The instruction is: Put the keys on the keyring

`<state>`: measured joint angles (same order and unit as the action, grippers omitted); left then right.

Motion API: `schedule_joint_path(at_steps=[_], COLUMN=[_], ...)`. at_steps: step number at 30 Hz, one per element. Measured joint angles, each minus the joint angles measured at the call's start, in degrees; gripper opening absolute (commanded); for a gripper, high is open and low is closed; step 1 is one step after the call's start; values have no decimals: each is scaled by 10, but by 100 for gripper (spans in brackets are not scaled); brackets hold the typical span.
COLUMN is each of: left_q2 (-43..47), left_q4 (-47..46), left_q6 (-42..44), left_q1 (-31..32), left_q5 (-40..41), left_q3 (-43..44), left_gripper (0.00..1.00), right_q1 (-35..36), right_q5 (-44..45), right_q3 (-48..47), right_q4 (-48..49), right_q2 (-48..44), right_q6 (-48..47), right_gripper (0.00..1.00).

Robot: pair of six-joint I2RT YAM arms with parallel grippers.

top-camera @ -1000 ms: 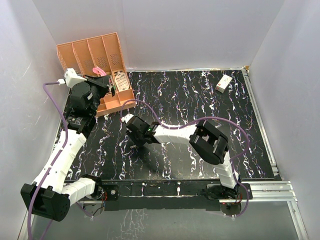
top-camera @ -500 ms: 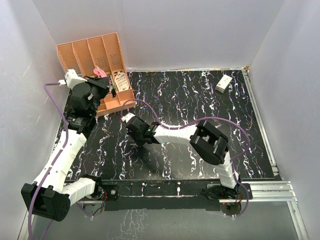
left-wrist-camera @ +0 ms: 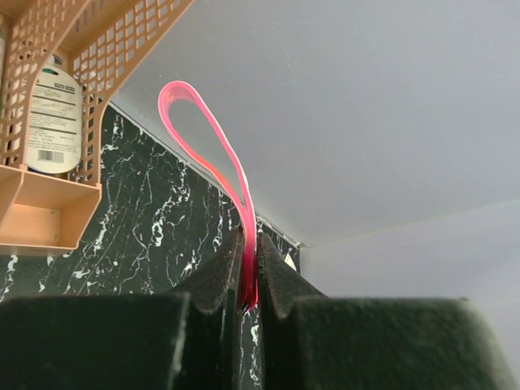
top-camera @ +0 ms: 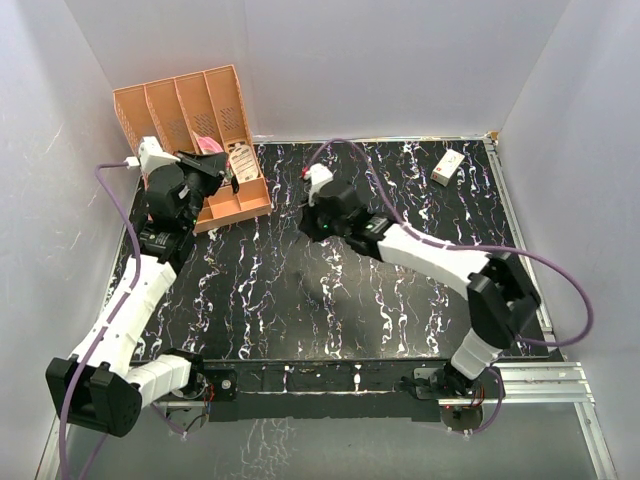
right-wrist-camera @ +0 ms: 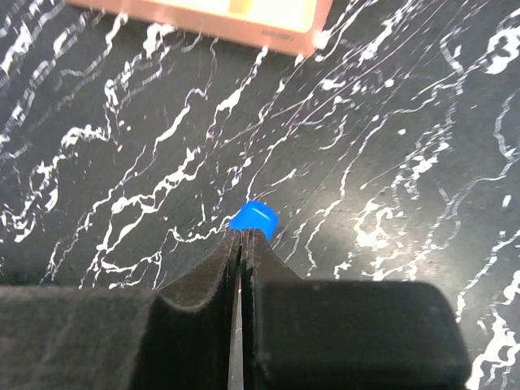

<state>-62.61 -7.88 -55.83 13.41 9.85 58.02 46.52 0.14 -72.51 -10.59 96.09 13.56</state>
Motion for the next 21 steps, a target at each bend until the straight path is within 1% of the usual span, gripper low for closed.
schedule_joint_path(at_steps=[4,8,15,21], left_q2=[-15,-33,-59,-70], left_q4=[-24,-54,-84,-104], left_q6=[-10,-28,-51,-63], left_q1=[0,0,0,9], left_q5=[-21,-45,-74,-84], left_q3=[-1,-7,-7,-7], left_gripper=[0,0,0,0], right_q1=[-49,-93,-170,-187], right_q5=[-54,-121,-262,-367], right_q3=[55,105,190,208], right_q4=[68,147,330,466], right_q2=[-56,-84,-88,-85], right_q6=[-1,4,48,96], right_gripper=[0,0,0,0])
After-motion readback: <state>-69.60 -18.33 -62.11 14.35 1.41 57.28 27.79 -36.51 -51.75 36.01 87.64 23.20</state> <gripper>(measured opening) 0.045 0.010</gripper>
